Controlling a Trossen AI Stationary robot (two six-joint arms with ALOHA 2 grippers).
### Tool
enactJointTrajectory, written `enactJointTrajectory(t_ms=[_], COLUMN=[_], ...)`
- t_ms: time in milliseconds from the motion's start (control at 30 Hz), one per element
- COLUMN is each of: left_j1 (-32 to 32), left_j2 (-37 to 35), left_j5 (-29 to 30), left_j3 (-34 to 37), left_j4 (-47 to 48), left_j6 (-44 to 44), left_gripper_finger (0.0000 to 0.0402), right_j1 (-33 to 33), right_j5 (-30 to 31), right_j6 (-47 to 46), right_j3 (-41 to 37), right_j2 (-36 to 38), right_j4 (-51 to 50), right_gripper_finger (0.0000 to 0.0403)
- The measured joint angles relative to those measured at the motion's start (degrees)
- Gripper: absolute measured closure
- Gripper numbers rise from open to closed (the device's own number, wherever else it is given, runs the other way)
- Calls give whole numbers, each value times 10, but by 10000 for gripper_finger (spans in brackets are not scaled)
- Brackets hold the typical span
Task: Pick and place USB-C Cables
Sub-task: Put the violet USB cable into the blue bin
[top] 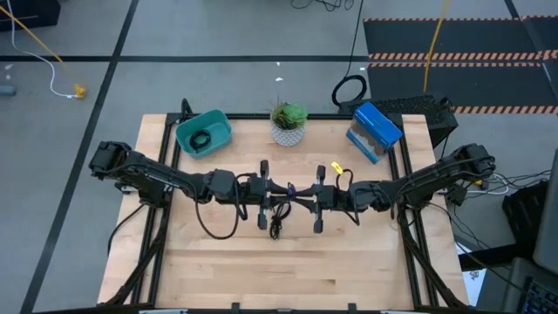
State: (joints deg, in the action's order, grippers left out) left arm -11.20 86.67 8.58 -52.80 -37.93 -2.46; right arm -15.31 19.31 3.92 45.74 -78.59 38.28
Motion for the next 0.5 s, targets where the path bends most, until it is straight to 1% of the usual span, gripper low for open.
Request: enactJointTrajectory(t_ms=[133,367,500], left_j1=[0,0,0], left_j2=[0,0,-4], left_j5=[-1,-1,-12], left_j3=[0,0,0], left_j4=[0,0,13], left_j6=[2,2,2], left_gripper_finger=[356,376,364], right_j1=[0,0,0], right_j5=[0,0,0], right_j6=[0,0,-15], right_j3=[0,0,0], right_j2=[0,4,23], right_j4=[0,-6,-43], right_gripper_finger=[368,314,286])
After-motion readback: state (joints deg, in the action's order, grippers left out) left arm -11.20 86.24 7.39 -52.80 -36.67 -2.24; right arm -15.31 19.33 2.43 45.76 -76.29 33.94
